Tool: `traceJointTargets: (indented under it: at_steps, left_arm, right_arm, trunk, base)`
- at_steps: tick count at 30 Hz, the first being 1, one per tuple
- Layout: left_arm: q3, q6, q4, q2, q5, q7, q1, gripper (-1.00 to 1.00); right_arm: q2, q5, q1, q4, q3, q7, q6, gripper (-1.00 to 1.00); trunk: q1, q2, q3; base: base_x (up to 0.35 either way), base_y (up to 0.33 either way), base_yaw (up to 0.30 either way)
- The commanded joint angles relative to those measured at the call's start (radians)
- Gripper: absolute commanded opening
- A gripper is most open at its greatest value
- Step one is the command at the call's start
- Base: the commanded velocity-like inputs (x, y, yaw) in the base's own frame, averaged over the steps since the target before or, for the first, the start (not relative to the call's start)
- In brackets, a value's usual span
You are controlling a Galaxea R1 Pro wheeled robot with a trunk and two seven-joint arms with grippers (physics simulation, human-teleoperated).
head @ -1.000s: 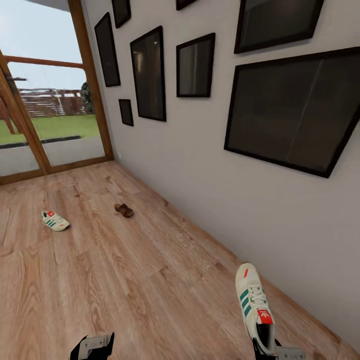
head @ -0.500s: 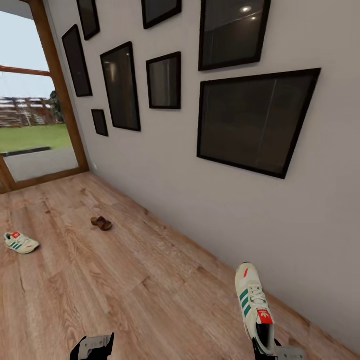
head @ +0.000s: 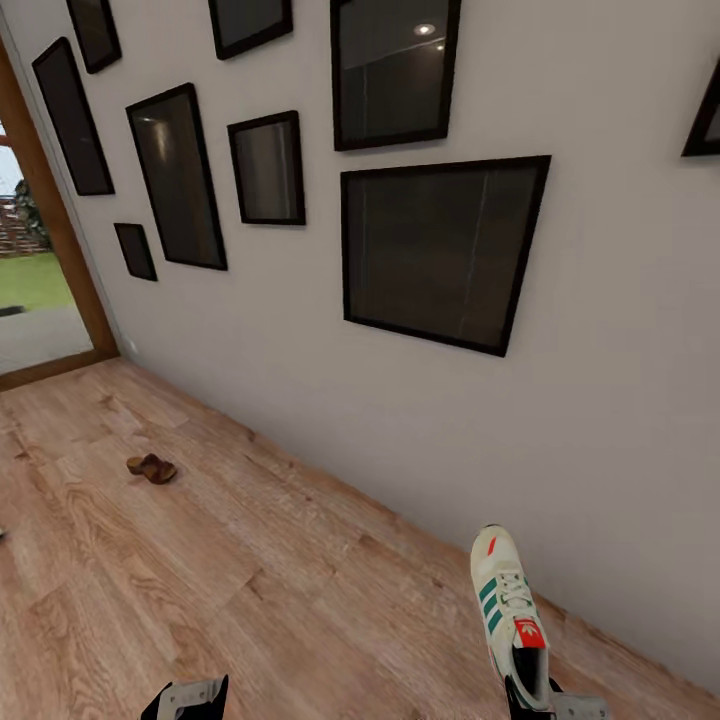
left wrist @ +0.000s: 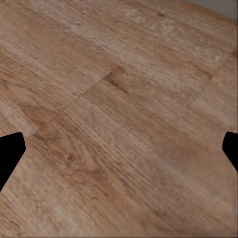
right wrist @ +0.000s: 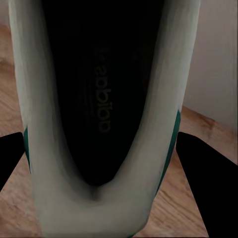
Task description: Pick up the two gym shoes and the two sandals from the corridor floor and place them onto the hallstand (shoe rack) in the corridor, making sure they are on the rack and not on the floor. Arrange them so the two gym shoes are next to each other and the two sandals are next to each other.
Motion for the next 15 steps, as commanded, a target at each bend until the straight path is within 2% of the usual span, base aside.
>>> traceJointTargets:
  at_steps: [1,4,8,15]
  left_arm:
    - [0.005,-0.003,0.001,-0.001,0.001,-0.008,0.0,1.0]
    - [0.006,-0.003,0.003,0.0,0.002,-0.008,0.0,1.0]
    - [0.006,-0.004,0.003,0.0,0.003,-0.008,0.0,1.0]
    - [0.006,-0.007,0.003,0.0,0.002,-0.009,0.0,1.0]
  right_arm:
    - [0.0,-0.01,-0.001,0.001,0.003,0.001,-0.003,-1.0]
    - [0.0,-0.01,-0.001,0.001,0.003,0.001,-0.003,-1.0]
    - [0.0,-0.01,-0.001,0.001,0.003,0.001,-0.003,-1.0]
    - [0.005,-0.01,-0.001,0.001,0.004,0.0,-0.003,-1.0]
  trunk:
    - [0.0,0.0,-0.001]
    - [0.0,0.0,-0.001]
    - [0.0,0.0,-0.001]
    - [0.0,0.0,-0.001]
  base:
    - [0.0,0.0,-0.3]
    - [-0.015,0.0,-0.3]
    - [-0.223,0.0,-0.27]
    - [-0.324,0.0,-0.053]
